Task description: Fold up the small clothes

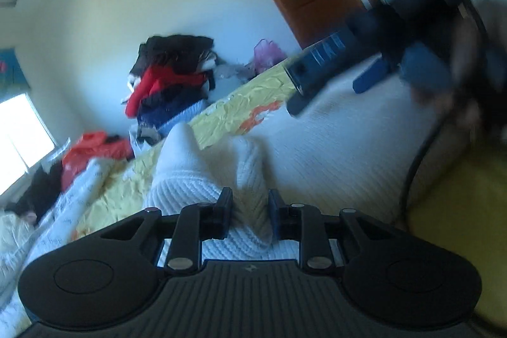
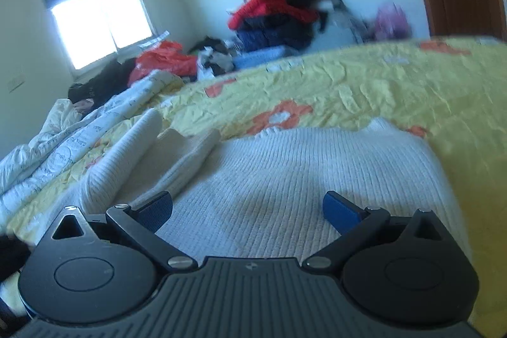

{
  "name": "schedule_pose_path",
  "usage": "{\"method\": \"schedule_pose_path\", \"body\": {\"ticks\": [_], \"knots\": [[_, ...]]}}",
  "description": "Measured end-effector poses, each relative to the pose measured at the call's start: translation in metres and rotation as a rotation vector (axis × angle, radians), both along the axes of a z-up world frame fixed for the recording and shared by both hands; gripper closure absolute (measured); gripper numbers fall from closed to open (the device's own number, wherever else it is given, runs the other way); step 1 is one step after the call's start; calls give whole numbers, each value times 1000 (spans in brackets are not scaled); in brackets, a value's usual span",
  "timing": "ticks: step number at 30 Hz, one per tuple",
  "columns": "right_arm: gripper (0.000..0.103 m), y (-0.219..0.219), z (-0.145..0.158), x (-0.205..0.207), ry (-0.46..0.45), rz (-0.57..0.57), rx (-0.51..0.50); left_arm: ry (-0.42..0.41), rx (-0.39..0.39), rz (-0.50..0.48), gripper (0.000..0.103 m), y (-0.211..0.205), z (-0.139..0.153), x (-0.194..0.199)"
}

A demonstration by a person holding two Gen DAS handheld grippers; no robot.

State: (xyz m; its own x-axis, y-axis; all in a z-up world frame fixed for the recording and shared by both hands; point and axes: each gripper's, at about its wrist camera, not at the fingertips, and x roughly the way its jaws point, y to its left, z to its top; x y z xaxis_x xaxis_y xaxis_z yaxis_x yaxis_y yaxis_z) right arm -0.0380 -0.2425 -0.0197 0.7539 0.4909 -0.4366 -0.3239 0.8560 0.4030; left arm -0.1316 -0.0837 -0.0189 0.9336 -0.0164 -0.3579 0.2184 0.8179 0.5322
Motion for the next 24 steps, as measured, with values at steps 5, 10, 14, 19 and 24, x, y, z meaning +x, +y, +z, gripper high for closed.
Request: {"method": "schedule_pose_path", "body": {"ticks": [5,10,14,19,24], "knots": [[1,-8,30,18,129,117,369,0,-44,-10,80,12,3,1],[1,48,23,78,343,283,325,1,-70,-29,80,9,5,0],[5,92,11,112,479,325,303,-5,-102,-47,80,14,9,-1],[3,133,18,131,491,400,247,-95,-57,-86,79,30,20,-22],[3,155,20,141,478,414,147,-124,50,-27,79,58,12,-40]]}}
